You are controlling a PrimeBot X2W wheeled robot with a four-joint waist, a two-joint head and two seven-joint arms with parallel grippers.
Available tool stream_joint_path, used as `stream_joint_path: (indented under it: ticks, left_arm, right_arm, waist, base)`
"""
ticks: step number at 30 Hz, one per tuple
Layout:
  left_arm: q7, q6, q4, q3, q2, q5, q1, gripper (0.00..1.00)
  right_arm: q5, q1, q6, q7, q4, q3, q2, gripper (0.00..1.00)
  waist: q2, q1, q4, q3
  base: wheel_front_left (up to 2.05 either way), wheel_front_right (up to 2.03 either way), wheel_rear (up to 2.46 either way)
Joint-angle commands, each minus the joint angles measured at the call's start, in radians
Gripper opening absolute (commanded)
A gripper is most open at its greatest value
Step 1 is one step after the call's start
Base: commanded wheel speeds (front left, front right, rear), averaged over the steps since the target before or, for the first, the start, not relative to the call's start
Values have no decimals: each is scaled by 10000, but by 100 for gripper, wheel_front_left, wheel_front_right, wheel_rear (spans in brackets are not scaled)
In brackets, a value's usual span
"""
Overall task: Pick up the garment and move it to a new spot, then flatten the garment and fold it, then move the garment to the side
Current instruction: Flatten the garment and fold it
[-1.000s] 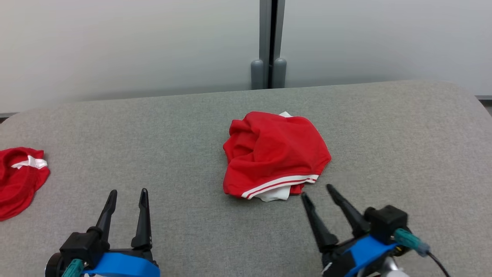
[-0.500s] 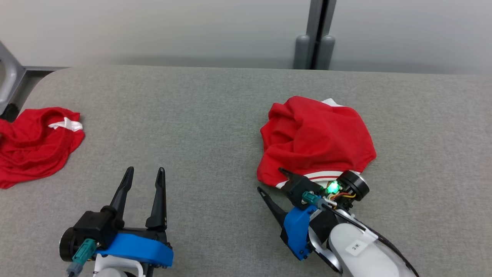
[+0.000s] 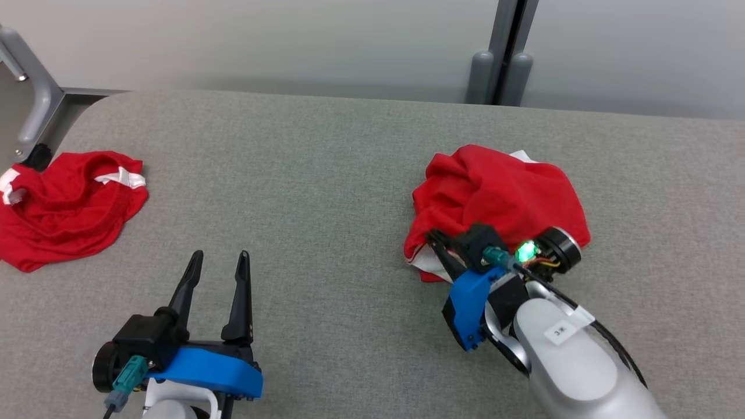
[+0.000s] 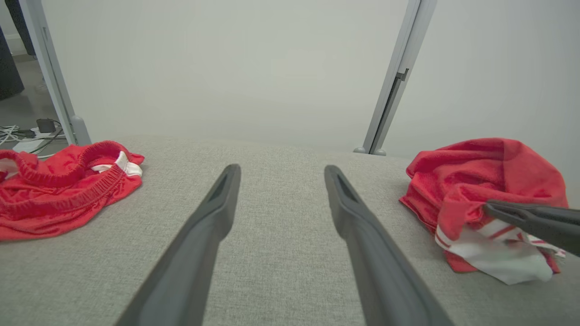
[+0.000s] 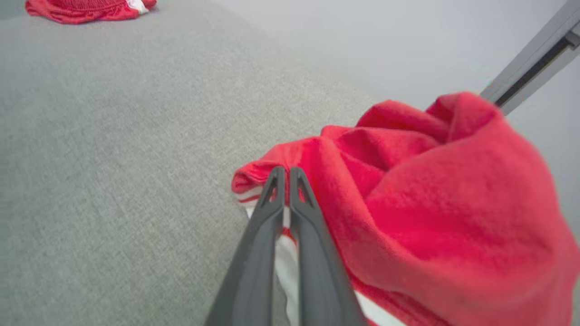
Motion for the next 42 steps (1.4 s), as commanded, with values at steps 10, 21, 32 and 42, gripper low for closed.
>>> stream_joint_path:
  ticks: [10,21,32,42]
  left_arm:
    - [-114,95,-228,154,226,15,320,100]
    - [-108,288,-543,106,274,64,551,100]
    - [-55,281,-826,-79,290,165,251,100]
    - [-28,65,-815,-278,203,326,-594,100]
  right_arm:
    - [1697,-1365,4,132,-3287,150,-33,0]
    - [1858,-3202,2,931,-6035,-604,-33,0]
    - [1499,-1582,2,1609,-5039,-3259,-546,0]
    - [638,-1825,4,473,-1095,-5498,-1346,0]
  waist:
    - [0,-1,-1068,-696]
    - [0,-1,-1573,-862]
    - [0,-1,-1315,-226]
    - [0,-1,-598,1019]
  base:
    - [0,0,0]
    - [0,0,0]
    - [0,0,0]
    - [0,0,0]
